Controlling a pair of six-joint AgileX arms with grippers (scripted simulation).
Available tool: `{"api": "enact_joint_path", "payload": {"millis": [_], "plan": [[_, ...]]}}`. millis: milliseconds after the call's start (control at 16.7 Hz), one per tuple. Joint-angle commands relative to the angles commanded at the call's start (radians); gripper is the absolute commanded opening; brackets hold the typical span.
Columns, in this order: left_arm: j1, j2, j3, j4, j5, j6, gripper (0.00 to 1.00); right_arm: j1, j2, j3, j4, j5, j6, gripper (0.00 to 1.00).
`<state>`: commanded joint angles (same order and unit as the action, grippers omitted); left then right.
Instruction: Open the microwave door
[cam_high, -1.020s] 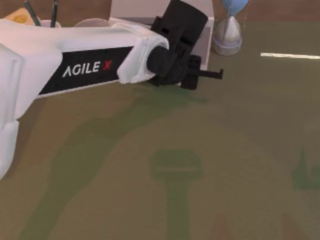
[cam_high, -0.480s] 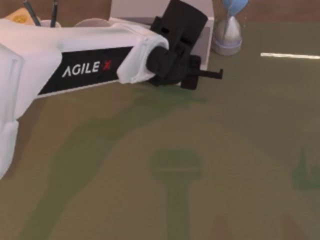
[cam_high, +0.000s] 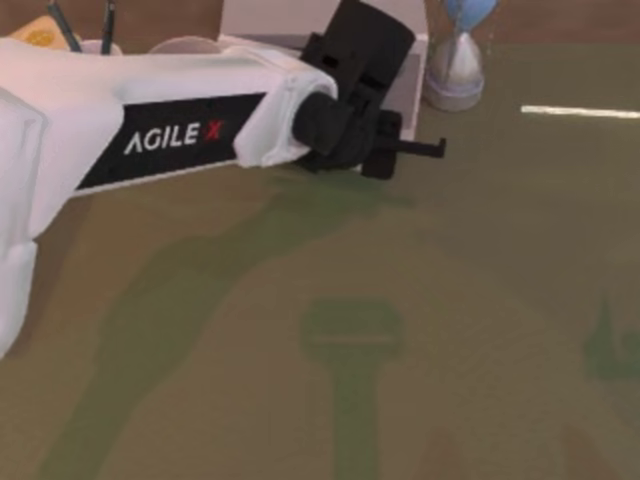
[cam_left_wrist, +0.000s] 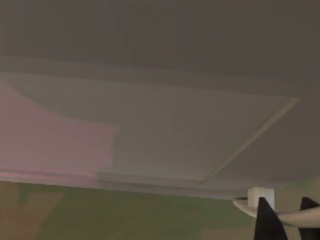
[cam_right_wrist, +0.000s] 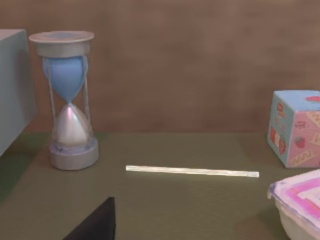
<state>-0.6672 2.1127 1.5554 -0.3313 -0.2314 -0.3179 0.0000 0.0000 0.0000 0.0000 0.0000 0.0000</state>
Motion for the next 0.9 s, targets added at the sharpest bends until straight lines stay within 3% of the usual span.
{"api": "enact_joint_path", "payload": {"millis": [900], "plan": [[0.008,-0.028,-0.045,0.025,0.030,0.038,0.00,0.000,0.000,0.000,0.000,0.000,0.000,1.00]]}}
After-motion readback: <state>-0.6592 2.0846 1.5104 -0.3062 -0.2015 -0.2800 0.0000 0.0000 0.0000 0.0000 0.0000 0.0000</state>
